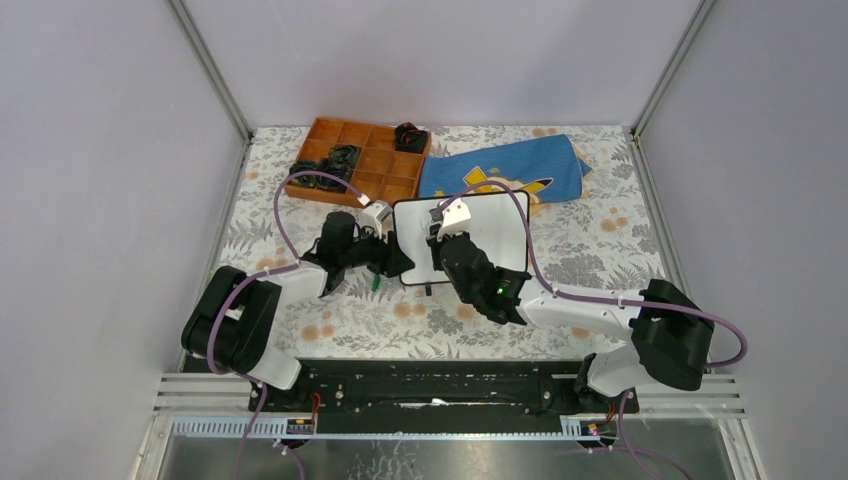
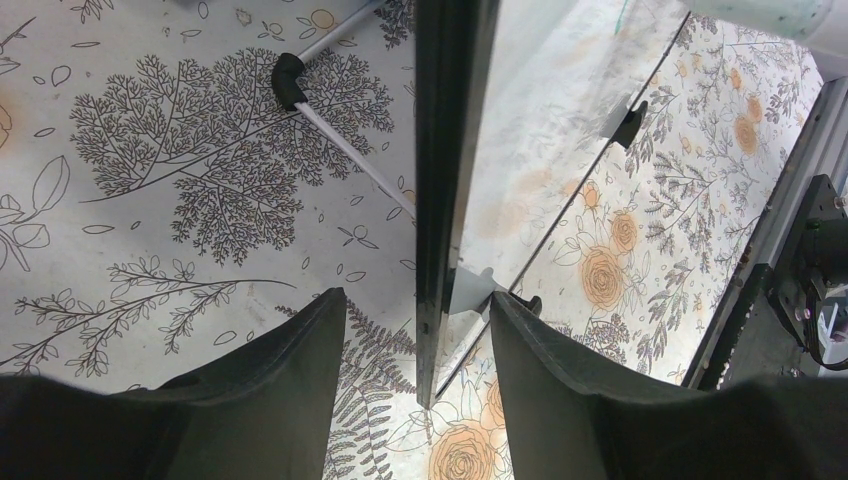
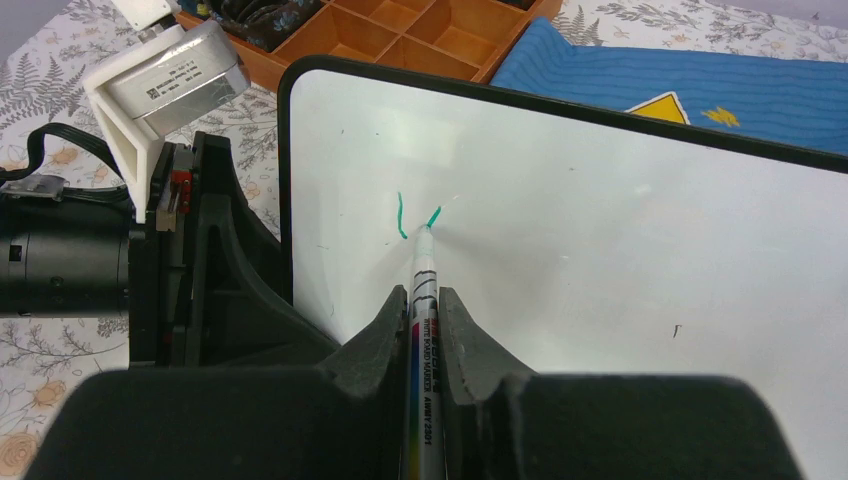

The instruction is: Write a sentence on the whiteboard

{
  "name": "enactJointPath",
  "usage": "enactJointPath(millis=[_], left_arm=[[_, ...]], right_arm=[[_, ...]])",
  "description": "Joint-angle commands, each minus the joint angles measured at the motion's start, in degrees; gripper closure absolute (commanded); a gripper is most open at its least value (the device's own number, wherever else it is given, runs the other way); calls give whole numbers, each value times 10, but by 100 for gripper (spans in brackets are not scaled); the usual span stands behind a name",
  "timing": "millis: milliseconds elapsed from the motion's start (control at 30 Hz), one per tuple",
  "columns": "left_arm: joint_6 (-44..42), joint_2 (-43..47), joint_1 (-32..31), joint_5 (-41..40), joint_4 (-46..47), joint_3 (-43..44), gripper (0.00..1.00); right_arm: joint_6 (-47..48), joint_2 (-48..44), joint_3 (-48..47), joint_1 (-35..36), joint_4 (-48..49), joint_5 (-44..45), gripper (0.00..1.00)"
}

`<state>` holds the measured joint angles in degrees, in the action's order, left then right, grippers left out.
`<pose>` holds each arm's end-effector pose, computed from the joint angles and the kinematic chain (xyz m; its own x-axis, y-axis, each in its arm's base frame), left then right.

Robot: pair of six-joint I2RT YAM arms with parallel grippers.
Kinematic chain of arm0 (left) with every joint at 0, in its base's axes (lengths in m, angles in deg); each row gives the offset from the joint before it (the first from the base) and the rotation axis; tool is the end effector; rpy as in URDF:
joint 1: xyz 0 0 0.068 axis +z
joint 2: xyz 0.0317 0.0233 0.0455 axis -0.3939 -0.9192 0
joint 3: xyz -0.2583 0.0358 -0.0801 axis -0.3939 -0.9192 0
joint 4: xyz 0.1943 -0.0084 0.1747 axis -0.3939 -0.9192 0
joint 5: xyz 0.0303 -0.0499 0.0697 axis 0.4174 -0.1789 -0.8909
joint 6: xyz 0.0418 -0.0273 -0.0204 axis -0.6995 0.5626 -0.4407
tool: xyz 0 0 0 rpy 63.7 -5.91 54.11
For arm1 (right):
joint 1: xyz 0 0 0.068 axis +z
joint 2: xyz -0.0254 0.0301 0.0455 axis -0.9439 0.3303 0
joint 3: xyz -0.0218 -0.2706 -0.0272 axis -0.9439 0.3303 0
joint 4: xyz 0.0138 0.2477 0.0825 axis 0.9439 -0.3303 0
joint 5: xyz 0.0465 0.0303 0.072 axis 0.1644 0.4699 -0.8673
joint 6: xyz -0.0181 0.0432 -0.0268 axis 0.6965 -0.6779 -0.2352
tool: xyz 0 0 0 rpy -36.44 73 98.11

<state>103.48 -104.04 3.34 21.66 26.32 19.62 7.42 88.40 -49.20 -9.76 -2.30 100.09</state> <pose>0.2591 -0.1157 0.1598 -0.6507 0.0273 -0.7589 0.6067 0.6196 -0.4979 0.1757 0.2709 0.2680 -0.1589 -0.0297 -0.9869 -0.3711 0.9280 0.0318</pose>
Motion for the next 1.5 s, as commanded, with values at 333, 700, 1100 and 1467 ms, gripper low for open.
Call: enactJointPath(millis=[333,700,1100,1467], left_arm=[[-14,13,-4,-7,6,15,39],[-16,13,-6,-8,4,15,39],[-17,13,-6,-12,1,15,39],[-20,14,-10,-16,-5,15,40]], right_arm=[[-25,3,-9,-5,-14,-50,100],[-40,11,-7,-4,-33,-77,100],[-25,-104,29,-6,-35,-28,100],[-16,-81,30,-13,-24,-28,100]])
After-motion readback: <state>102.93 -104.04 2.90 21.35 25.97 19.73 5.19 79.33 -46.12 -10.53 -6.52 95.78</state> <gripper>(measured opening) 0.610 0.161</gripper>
